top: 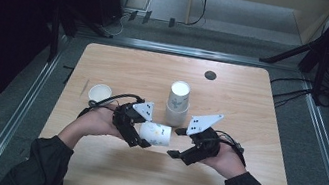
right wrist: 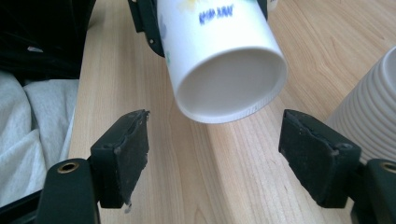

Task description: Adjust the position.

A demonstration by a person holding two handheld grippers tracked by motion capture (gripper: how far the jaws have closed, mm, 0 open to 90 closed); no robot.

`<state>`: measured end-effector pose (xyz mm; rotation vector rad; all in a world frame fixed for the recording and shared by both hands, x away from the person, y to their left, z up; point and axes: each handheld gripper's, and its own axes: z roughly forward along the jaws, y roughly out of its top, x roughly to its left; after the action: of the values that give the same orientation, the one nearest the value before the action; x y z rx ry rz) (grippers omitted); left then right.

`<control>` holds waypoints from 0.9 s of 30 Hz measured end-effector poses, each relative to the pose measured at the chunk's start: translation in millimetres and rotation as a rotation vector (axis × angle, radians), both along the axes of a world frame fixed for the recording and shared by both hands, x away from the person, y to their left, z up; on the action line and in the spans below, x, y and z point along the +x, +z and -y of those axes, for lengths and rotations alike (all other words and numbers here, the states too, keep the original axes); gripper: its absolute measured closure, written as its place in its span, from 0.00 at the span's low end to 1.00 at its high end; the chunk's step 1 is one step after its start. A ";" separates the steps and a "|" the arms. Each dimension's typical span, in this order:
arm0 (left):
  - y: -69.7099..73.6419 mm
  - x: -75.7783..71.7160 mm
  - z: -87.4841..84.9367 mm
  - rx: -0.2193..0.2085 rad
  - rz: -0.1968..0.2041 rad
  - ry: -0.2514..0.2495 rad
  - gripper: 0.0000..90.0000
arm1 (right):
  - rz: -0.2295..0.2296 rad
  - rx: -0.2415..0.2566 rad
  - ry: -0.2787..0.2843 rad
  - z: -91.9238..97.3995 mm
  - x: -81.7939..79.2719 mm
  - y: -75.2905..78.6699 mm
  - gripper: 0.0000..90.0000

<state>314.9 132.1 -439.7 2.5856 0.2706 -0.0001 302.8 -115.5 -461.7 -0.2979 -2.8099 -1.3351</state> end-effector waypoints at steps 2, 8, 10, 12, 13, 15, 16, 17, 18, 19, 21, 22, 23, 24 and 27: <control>0.2 1.6 1.0 0.009 -0.009 -0.002 0.28 | 0.005 0.000 0.001 -0.8 0.4 1.7 0.27; 2.1 9.3 8.4 0.072 -0.022 -0.025 0.28 | 0.014 -0.008 -0.001 -5.0 3.4 0.8 0.27; 1.2 11.9 11.5 0.104 -0.023 -0.021 0.28 | 0.012 -0.013 -0.003 -5.9 4.3 -0.5 0.27; -1.0 11.2 14.4 0.117 -0.013 -0.029 0.28 | 0.016 -0.020 0.001 -7.2 4.8 -2.2 0.27; -2.0 10.4 15.5 0.121 -0.010 -0.029 0.28 | 0.023 -0.026 0.003 -8.1 4.8 -3.1 0.27; -4.0 8.8 18.0 0.155 0.003 -0.043 0.28 | 0.025 -0.040 0.011 -9.6 4.6 -4.6 0.27; -5.0 7.5 18.6 0.159 0.001 -0.048 0.28 | 0.029 -0.048 0.014 -10.5 4.7 -5.7 0.27; -5.8 6.2 19.1 0.154 -0.008 -0.053 0.28 | 0.034 -0.052 0.018 -11.5 4.4 -7.0 0.27; -6.9 4.9 20.2 0.155 -0.012 -0.057 0.28 | 0.032 -0.059 0.020 -12.6 3.9 -7.8 0.27; -8.5 3.5 21.7 0.167 -0.006 -0.070 0.28 | 0.033 -0.061 0.024 -14.2 3.7 -8.6 0.27; -10.5 1.6 24.5 0.174 -0.009 -0.079 0.28 | 0.040 -0.068 0.032 -17.7 2.9 -9.9 0.27; -11.6 1.0 25.9 0.168 -0.014 -0.084 0.28 | 0.035 -0.073 0.040 -20.1 2.0 -11.0 0.27; -12.5 -0.1 27.4 0.165 -0.017 -0.087 0.28 | 0.042 -0.078 0.046 -21.9 1.8 -11.9 0.27; -13.2 -0.8 28.4 0.165 -0.017 -0.090 0.28 | 0.043 -0.082 0.049 -23.7 1.3 -12.7 0.27; -14.4 -2.4 31.8 0.168 -0.021 -0.098 0.28 | 0.047 -0.091 0.053 -27.3 0.6 -14.1 0.27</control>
<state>312.5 100.3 -454.1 2.7651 0.1564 -0.0415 303.4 -88.2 -475.7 -0.1950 -2.9007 -1.2229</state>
